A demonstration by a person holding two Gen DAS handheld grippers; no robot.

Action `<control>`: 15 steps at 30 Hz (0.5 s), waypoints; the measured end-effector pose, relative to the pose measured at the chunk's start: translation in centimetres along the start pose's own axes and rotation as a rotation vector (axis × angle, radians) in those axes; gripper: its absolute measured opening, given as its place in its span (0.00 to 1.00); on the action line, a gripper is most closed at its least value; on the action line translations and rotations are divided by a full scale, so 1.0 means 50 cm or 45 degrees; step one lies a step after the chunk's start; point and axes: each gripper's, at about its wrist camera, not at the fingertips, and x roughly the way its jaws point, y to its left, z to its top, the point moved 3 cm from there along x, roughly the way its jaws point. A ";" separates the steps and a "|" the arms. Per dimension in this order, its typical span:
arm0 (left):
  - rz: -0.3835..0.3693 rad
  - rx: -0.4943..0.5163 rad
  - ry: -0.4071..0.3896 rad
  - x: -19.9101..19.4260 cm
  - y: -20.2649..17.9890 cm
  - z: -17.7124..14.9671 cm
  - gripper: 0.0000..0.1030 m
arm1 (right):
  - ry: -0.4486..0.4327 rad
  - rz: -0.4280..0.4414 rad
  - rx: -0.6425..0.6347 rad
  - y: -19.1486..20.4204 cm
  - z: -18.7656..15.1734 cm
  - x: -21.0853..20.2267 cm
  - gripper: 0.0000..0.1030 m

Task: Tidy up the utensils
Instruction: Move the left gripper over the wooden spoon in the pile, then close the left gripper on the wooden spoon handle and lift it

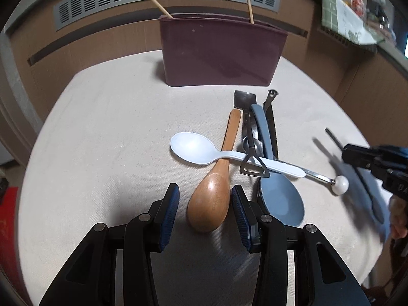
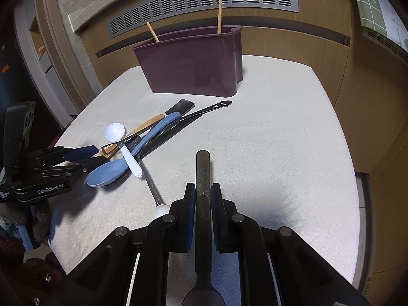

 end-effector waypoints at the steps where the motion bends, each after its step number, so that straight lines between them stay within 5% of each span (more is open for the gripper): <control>1: 0.018 0.011 0.003 -0.001 -0.003 -0.001 0.42 | -0.001 0.000 0.006 0.000 0.001 0.000 0.10; 5: -0.001 -0.019 -0.025 -0.021 0.000 -0.002 0.32 | -0.006 -0.007 0.021 0.005 0.007 -0.009 0.10; 9: 0.022 -0.088 -0.217 -0.113 0.030 0.018 0.29 | -0.063 -0.052 -0.015 0.019 0.011 -0.045 0.10; 11: 0.038 -0.088 -0.310 -0.167 0.040 0.033 0.16 | -0.085 -0.052 -0.018 0.024 0.015 -0.059 0.10; 15: 0.075 -0.078 -0.415 -0.234 0.054 0.047 0.15 | -0.144 -0.031 -0.023 0.040 0.025 -0.086 0.10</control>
